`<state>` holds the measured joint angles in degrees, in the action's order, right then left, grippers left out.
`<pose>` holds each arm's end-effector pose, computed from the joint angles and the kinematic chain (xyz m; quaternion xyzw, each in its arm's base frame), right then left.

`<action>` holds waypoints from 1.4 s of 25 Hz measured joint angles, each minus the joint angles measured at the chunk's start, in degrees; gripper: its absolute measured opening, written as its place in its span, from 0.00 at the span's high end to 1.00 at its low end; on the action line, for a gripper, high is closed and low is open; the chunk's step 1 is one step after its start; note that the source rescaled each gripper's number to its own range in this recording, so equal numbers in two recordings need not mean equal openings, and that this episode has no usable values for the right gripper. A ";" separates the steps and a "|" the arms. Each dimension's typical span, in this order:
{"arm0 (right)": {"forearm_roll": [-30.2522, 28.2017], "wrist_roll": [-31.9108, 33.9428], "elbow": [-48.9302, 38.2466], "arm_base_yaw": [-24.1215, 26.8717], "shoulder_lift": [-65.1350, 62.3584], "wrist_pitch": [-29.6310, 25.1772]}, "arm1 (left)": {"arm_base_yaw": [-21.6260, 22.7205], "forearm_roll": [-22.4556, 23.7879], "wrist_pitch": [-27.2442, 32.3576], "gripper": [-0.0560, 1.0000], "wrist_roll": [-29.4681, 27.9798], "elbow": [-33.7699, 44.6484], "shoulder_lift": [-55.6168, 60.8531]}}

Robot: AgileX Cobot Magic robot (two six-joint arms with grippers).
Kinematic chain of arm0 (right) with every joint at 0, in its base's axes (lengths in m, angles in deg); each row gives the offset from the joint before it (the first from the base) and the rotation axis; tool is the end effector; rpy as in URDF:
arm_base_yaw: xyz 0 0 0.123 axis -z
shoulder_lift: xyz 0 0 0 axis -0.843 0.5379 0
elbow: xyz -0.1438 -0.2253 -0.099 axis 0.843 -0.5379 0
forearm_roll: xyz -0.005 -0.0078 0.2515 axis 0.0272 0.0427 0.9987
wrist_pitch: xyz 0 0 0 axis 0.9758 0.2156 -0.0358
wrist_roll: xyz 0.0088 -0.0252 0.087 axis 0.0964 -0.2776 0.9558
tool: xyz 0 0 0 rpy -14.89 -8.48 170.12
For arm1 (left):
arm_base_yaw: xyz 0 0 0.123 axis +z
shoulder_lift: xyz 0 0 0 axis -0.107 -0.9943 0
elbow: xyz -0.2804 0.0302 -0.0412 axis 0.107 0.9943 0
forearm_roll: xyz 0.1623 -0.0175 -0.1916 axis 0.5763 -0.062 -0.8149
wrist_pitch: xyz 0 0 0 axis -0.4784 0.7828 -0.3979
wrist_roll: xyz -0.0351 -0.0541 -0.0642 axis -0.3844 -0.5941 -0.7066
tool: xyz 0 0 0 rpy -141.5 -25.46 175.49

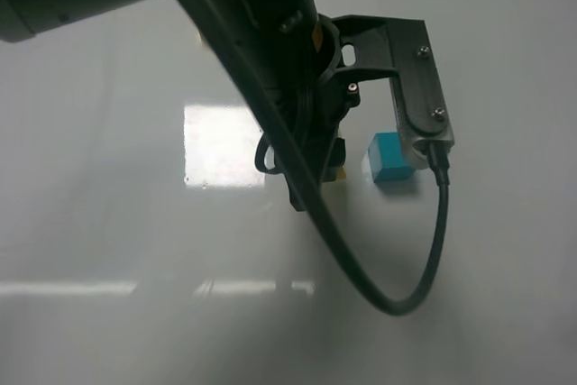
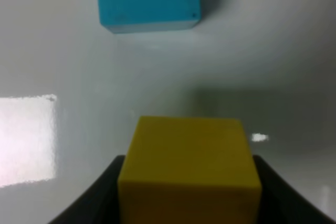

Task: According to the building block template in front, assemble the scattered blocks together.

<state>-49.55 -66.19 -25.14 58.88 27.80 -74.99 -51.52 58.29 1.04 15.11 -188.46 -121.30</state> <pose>-0.0033 -0.0058 0.2854 0.0151 0.8273 -0.0431 0.5598 0.2335 -0.3281 0.3892 0.6835 0.6551 0.0649 0.3152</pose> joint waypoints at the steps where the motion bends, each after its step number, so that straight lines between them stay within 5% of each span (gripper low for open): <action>1: 0.00 0.00 0.00 0.00 0.00 0.00 | 0.00 -0.05 -0.66 0.89 -0.40 0.00 0.00; 13: 0.00 0.00 0.00 0.00 0.00 0.00 | 0.88 -2.39 -4.85 0.89 -3.82 0.00 -0.02; 35: 0.00 0.00 0.00 0.00 0.00 0.00 | 1.53 -4.65 -3.80 0.89 -5.10 -3.99 -5.01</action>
<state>-49.55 -66.19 -25.14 58.88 27.80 -74.99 -50.00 53.65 -2.76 10.01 -192.45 -126.32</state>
